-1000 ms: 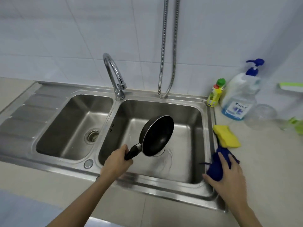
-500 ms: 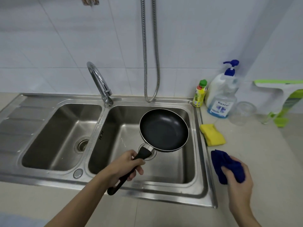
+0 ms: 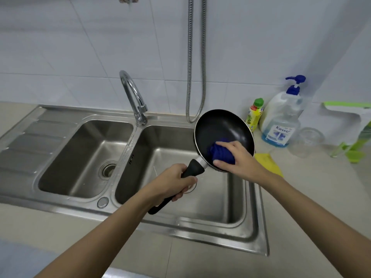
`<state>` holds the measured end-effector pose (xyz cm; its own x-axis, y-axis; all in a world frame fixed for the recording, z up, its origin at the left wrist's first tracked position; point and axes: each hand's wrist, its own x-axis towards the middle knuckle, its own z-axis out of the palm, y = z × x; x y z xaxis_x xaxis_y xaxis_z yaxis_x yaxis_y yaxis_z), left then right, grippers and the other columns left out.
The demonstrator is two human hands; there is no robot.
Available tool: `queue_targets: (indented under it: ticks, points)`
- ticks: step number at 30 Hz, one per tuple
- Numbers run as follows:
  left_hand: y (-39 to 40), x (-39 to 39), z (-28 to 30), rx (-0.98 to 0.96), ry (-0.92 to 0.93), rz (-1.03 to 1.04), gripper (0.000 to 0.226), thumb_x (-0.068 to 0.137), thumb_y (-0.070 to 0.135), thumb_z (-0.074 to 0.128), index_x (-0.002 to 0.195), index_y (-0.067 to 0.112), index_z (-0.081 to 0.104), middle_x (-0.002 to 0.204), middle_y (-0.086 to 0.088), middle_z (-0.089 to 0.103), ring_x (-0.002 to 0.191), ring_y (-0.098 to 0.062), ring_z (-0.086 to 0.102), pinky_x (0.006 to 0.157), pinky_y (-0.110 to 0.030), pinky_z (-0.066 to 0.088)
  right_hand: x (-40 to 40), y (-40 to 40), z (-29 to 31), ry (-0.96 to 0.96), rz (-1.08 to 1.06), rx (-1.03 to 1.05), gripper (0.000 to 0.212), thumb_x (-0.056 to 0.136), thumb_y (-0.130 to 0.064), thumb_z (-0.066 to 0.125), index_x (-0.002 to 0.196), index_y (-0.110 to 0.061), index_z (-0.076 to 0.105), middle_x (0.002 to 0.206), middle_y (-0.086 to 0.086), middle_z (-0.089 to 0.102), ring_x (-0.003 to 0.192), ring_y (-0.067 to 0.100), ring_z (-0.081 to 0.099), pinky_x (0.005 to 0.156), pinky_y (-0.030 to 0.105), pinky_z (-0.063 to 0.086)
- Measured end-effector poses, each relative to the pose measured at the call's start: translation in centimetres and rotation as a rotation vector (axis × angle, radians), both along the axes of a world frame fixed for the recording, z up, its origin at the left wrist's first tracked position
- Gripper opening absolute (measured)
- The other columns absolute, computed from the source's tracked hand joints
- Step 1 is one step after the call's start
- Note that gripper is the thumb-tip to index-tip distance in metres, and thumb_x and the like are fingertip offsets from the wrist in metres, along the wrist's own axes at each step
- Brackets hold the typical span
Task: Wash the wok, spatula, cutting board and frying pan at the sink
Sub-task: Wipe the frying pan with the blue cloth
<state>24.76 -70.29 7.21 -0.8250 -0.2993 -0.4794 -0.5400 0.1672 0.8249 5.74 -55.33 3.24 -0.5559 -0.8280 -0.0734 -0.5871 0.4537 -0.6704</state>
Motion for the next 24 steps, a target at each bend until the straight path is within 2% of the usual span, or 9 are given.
queue_targets:
  ticks: [2,6,9,12,15,18,20,21,24]
  points:
    - [-0.1,-0.1,0.5,0.016,0.012,0.009,0.013,0.096,0.015,0.056,0.096,0.004,0.05,0.059,-0.002,0.048,0.039,-0.014,0.039,0.037,-0.023,0.031,1.3,-1.3,0.3,-0.222,-0.008,-0.078,0.062,0.096,-0.046,0.039,0.151,-0.025,0.019,0.144,-0.001,0.029,0.138,0.011,0.02,0.109,0.019,0.011]
    - [-0.8,-0.2,1.5,-0.073,-0.024,-0.049,0.021,0.094,0.02,0.057,0.098,0.001,0.05,0.061,-0.006,0.05,0.043,-0.019,0.042,0.038,-0.025,0.034,1.5,-4.8,1.2,-0.056,0.116,-0.106,0.061,0.101,-0.038,0.035,0.152,-0.024,0.003,0.158,-0.002,0.008,0.144,0.011,0.003,0.112,0.022,0.003]
    - [-1.3,0.7,1.7,-0.145,-0.052,-0.072,0.029,0.09,0.022,0.059,0.099,-0.005,0.051,0.065,-0.013,0.052,0.044,-0.023,0.044,0.039,-0.024,0.035,-0.4,-7.2,1.6,0.277,0.12,-0.092,0.069,0.094,-0.041,0.047,0.152,-0.021,0.016,0.153,0.013,0.021,0.141,0.029,0.02,0.116,0.034,0.017]
    - [-1.7,1.7,1.6,-0.11,-0.028,0.028,0.029,0.091,0.02,0.061,0.097,-0.007,0.053,0.066,-0.013,0.05,0.041,-0.018,0.042,0.038,-0.023,0.034,-1.7,-9.4,1.0,0.634,0.171,0.008,0.072,0.086,-0.043,0.057,0.147,-0.016,0.032,0.138,0.019,0.04,0.12,0.038,0.042,0.101,0.045,0.039]
    - [-2.3,2.2,1.1,-0.056,0.029,0.179,0.024,0.092,0.021,0.063,0.09,-0.002,0.055,0.067,-0.016,0.048,0.043,-0.02,0.041,0.04,-0.026,0.032,-3.4,-10.5,1.9,0.741,0.088,0.253,0.066,0.085,-0.043,0.058,0.142,-0.016,0.04,0.133,0.018,0.044,0.112,0.039,0.045,0.088,0.046,0.043]
    - [-3.2,2.5,0.9,-0.056,0.072,0.273,0.018,0.092,0.017,0.063,0.087,0.002,0.055,0.062,-0.011,0.05,0.039,-0.015,0.04,0.037,-0.024,0.031,-4.1,-10.1,2.8,0.796,0.13,0.427,0.066,0.084,-0.045,0.057,0.14,-0.015,0.04,0.131,0.017,0.045,0.113,0.037,0.044,0.092,0.042,0.04]
    - [-3.6,2.3,1.0,-0.08,0.082,0.275,0.018,0.092,0.017,0.063,0.085,0.004,0.054,0.06,-0.009,0.051,0.038,-0.015,0.041,0.035,-0.023,0.032,-2.6,-9.6,2.8,0.649,0.114,0.419,0.061,0.085,-0.045,0.056,0.136,-0.012,0.045,0.125,0.018,0.051,0.11,0.036,0.049,0.09,0.037,0.039]
    - [-3.6,2.2,1.0,-0.097,0.08,0.267,0.017,0.093,0.016,0.062,0.085,0.004,0.054,0.06,-0.01,0.051,0.038,-0.015,0.041,0.035,-0.023,0.032,-1.7,-9.3,2.7,0.47,0.078,0.366,0.057,0.086,-0.044,0.057,0.132,-0.013,0.05,0.121,0.016,0.056,0.107,0.033,0.053,0.086,0.034,0.041]
    - [-3.4,1.8,0.8,-0.184,0.027,0.212,0.02,0.093,0.016,0.061,0.094,-0.003,0.053,0.06,-0.009,0.051,0.038,-0.015,0.042,0.035,-0.023,0.033,0.8,-8.7,3.0,-0.29,-0.024,0.121,0.045,0.084,-0.033,0.067,0.125,-0.019,0.057,0.11,0.004,0.065,0.093,0.018,0.062,0.071,0.021,0.047]
